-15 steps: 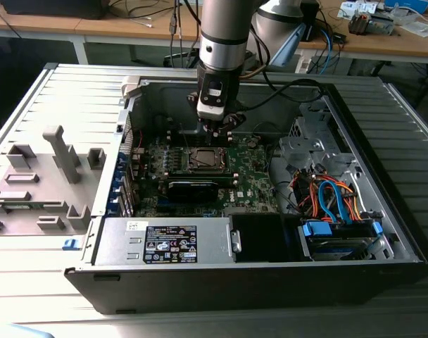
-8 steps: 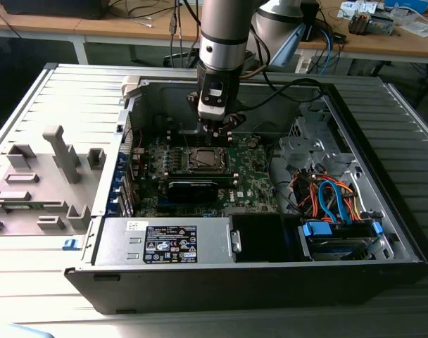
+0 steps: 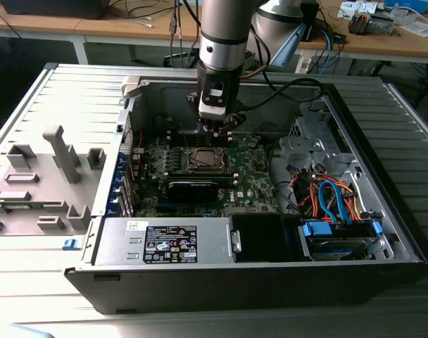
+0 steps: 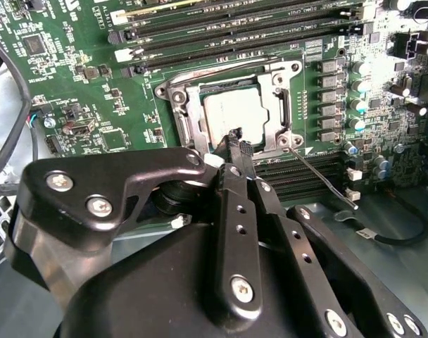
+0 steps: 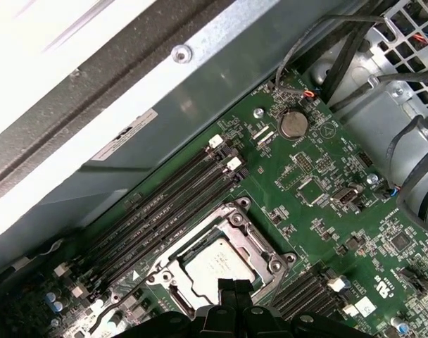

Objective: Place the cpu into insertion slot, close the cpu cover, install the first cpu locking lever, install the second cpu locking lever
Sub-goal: 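Install the first cpu locking lever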

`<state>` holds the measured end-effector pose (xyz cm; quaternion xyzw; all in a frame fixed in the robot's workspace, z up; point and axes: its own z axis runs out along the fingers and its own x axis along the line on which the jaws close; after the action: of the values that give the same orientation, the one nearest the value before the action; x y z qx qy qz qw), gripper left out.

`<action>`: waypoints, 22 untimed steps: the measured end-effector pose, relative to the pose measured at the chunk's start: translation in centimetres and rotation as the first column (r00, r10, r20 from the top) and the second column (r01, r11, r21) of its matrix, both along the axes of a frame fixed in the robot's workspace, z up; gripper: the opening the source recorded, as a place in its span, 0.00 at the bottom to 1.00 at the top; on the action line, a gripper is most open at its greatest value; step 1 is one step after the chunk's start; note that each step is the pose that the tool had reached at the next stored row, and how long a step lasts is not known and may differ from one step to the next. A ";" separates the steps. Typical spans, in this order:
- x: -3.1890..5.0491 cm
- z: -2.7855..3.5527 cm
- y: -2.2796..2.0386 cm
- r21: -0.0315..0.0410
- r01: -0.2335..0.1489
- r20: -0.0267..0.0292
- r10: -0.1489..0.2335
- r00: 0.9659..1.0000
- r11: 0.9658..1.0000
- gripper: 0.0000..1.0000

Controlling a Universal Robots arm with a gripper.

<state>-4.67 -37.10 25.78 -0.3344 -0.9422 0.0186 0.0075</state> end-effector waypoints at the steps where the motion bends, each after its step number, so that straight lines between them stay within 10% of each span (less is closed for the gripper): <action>1: 0.00 0.00 0.00 0.000 -0.004 0.000 0.004 1.000 1.000 0.11; 22: 0.00 0.00 0.00 0.000 -0.062 0.000 0.062 0.998 0.998 0.11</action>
<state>-4.67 -37.10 25.78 -0.3052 -0.9521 0.0188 0.0070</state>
